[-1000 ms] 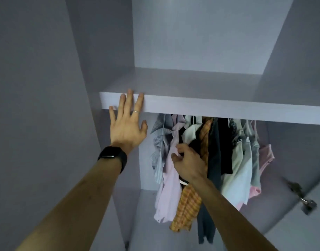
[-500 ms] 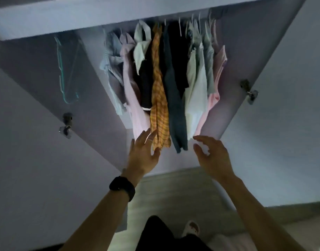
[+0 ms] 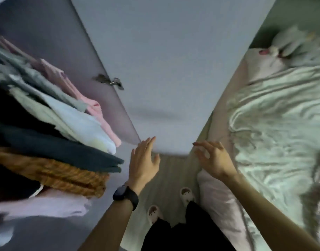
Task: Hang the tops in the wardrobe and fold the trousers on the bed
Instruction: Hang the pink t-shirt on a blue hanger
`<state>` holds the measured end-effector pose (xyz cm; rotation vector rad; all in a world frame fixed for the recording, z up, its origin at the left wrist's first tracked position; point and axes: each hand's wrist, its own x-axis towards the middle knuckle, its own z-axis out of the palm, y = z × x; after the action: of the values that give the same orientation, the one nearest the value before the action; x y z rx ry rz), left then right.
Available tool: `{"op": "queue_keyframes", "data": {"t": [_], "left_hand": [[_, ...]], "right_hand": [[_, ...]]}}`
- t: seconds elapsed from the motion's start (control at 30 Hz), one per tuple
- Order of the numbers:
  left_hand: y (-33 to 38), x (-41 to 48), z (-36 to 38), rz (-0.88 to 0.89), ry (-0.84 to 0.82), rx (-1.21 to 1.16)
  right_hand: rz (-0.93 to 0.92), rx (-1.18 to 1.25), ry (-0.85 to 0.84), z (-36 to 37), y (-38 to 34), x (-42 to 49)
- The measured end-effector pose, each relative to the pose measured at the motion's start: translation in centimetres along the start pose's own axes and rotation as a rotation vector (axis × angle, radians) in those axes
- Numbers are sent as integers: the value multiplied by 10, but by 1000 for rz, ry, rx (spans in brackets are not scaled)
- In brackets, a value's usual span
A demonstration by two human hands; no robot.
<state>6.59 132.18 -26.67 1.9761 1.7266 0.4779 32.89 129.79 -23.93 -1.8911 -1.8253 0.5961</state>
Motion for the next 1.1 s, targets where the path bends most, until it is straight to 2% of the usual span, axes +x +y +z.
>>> {"op": "queue_keyframes", "data": {"t": [0.1, 0.23, 0.5, 0.6, 0.77, 0.97, 1.1], "left_hand": [[27, 28, 14, 161, -158, 14], [107, 48, 57, 439, -382, 25], [253, 16, 158, 806, -725, 15], [294, 4, 198, 911, -781, 85], [352, -2, 261, 989, -844, 271], [424, 21, 373, 932, -860, 372], [457, 47, 452, 910, -808, 433]], "right_hand": [[194, -3, 143, -10, 21, -38], [565, -17, 336, -36, 57, -112], [997, 63, 559, -68, 119, -237], [1071, 97, 613, -83, 146, -263], [1128, 131, 650, -111, 216, -291], [1142, 152, 622, -161, 362, -289], [1121, 225, 653, -185, 460, -257]]}}
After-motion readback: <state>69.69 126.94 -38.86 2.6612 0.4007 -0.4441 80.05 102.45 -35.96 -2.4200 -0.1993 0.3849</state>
